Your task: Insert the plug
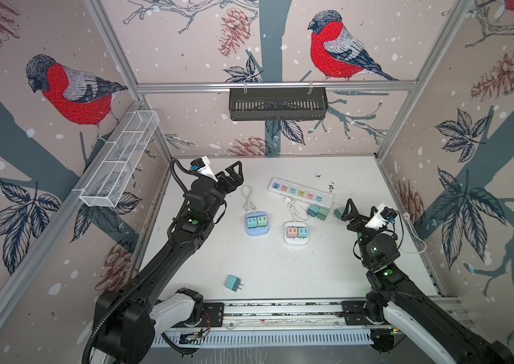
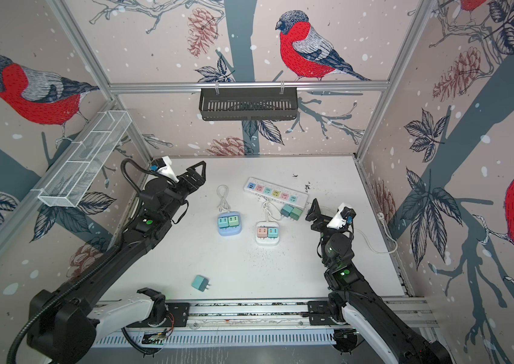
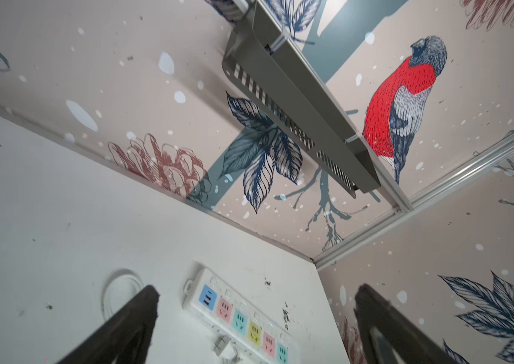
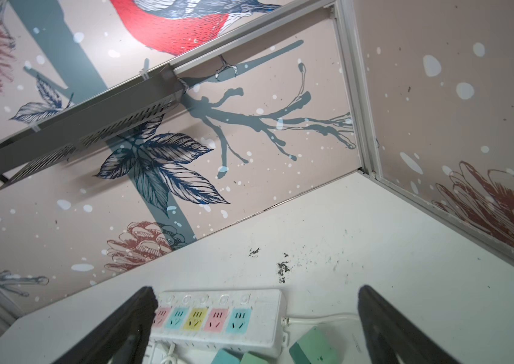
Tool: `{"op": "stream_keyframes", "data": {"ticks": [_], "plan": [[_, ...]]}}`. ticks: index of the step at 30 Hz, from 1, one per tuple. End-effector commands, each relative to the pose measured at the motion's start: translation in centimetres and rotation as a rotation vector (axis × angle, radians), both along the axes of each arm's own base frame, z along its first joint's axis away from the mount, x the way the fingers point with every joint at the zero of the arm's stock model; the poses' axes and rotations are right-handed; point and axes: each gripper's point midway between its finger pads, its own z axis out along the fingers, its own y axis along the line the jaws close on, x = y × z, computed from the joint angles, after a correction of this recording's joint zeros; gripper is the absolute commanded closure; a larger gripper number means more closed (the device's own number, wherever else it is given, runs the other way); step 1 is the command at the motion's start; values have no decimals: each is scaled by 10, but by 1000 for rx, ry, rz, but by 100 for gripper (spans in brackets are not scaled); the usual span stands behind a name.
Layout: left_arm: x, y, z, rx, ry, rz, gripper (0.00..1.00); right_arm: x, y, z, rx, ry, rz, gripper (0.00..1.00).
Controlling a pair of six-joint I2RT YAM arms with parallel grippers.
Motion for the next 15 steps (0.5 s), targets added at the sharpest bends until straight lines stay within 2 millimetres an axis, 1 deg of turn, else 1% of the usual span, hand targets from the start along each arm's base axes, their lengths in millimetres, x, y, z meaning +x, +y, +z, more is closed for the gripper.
{"op": "stream_keyframes", "data": {"ticks": [1, 2, 3, 5, 7, 10, 12, 14, 15], "plan": [[1, 32, 42, 6, -171, 174, 4, 13, 7, 8, 80, 45, 14, 0], [4, 28, 46, 34, -187, 146, 3, 19, 10, 11, 75, 73, 17, 0], [8, 21, 49, 63, -193, 96, 3, 24, 11, 7, 71, 116, 7, 0], [18, 9, 41, 110, -127, 40, 3, 33, 14, -1, 66, 192, -4, 1], [28, 0, 25, 171, -49, 6, 3, 40, 21, -16, 52, 250, 18, 4], [44, -15, -9, 276, 21, -66, 3, 50, 32, -37, 19, 313, 51, 8], [57, -35, -33, 329, 85, -163, 3, 58, 36, -51, -6, 372, 66, 12], [71, -51, -58, 353, 175, -243, 3, 64, 39, -60, -21, 427, 79, 16], [76, -58, -67, 356, 213, -275, 3, 67, 39, -63, -24, 448, 79, 17]]}}
